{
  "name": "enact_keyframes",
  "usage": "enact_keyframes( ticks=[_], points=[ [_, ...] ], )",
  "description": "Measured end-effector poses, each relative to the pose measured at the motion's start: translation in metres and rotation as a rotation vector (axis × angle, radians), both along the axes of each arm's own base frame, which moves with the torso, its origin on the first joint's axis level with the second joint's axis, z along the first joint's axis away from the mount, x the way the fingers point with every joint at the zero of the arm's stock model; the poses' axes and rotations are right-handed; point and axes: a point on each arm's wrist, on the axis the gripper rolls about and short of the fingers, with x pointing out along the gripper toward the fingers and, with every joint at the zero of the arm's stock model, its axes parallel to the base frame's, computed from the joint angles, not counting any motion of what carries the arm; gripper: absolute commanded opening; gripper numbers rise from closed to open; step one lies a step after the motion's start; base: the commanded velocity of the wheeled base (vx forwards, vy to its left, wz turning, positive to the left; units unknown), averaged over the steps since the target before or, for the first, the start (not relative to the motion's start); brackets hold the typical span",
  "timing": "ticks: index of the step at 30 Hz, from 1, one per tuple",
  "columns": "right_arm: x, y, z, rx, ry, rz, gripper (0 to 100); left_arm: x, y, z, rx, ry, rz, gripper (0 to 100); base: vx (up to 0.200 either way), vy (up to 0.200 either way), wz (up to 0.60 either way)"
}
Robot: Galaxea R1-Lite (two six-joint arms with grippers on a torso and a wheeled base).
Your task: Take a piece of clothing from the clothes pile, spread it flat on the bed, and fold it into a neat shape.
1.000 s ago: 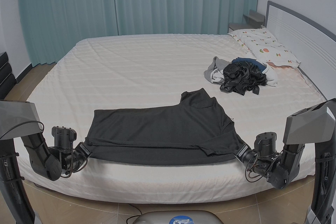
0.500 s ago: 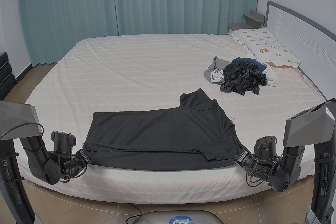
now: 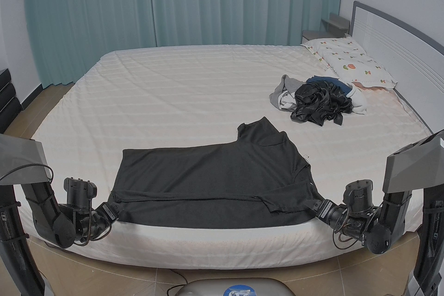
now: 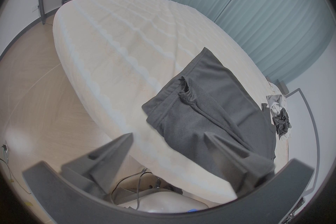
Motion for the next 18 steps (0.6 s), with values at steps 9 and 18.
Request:
enact_keyframes(
  ticks=[9,18],
  points=[
    [0.005,-0.031,0.021,-0.041,-0.068,-0.078,100,-0.004,0.013,0.020,-0.055,-0.071,-0.017,100,0.022,0.000,0.00],
    [0.011,-0.042,0.034,-0.019,-0.133,-0.117,100,-0.003,0.023,0.028,-0.102,-0.114,-0.017,100,0.200,0.000,0.00]
  ],
)
